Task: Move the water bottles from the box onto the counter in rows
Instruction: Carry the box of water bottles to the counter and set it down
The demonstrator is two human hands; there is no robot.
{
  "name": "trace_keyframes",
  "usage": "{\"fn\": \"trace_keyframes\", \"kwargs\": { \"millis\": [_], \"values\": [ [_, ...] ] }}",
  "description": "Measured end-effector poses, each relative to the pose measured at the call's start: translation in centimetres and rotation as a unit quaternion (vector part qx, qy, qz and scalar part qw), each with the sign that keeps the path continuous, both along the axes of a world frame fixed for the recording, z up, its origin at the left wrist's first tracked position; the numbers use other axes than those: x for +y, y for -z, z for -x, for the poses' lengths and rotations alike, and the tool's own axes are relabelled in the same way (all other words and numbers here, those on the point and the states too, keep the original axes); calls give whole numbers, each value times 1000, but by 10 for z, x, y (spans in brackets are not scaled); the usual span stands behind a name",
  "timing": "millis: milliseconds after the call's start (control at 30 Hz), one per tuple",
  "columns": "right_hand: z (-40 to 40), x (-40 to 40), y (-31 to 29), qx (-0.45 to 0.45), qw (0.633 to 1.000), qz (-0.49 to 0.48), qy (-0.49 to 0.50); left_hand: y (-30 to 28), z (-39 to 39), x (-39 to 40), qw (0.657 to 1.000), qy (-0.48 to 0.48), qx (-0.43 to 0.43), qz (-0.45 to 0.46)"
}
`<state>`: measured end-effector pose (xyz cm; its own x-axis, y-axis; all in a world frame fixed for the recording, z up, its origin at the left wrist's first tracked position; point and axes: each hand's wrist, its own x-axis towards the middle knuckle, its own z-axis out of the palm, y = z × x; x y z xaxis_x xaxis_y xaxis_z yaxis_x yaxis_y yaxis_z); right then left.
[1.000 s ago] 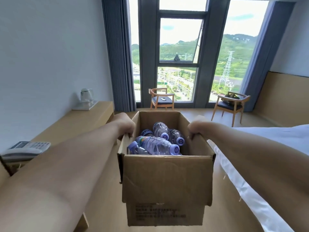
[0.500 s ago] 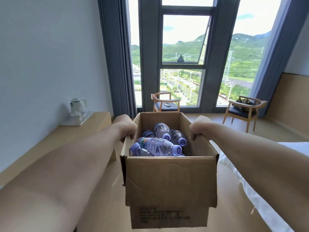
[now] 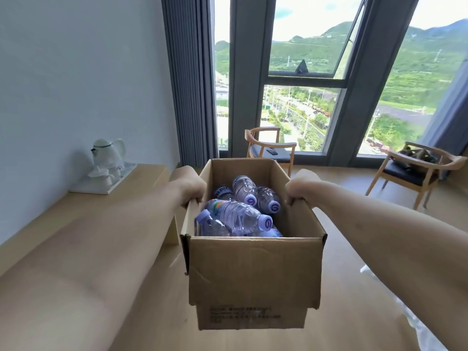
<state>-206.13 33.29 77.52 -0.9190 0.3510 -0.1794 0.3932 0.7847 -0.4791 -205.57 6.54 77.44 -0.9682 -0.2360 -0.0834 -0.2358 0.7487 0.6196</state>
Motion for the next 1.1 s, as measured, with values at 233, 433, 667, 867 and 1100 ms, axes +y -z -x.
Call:
{"fn": "trace_keyframes", "kwargs": {
  "millis": [233, 433, 667, 867, 1100],
  "values": [
    [139, -23, 40, -30, 1000, -8, 2, 34, 139, -18, 1000, 12, -22, 8],
    [240, -40, 103, -94, 991, 88, 33, 82, 255, -37, 997, 32, -54, 38],
    [320, -63, 185, -101, 990, 79, 63, 166, 342, -58, 990, 18, -124, 62],
    [385, -84, 282, -147, 989, 16, -3, 274, 377, -80, 971, -28, -230, 54],
    [439, -108, 425, -225, 962, -4, -158, 413, 369, -100, 933, -185, -308, 27]
  ]
}}
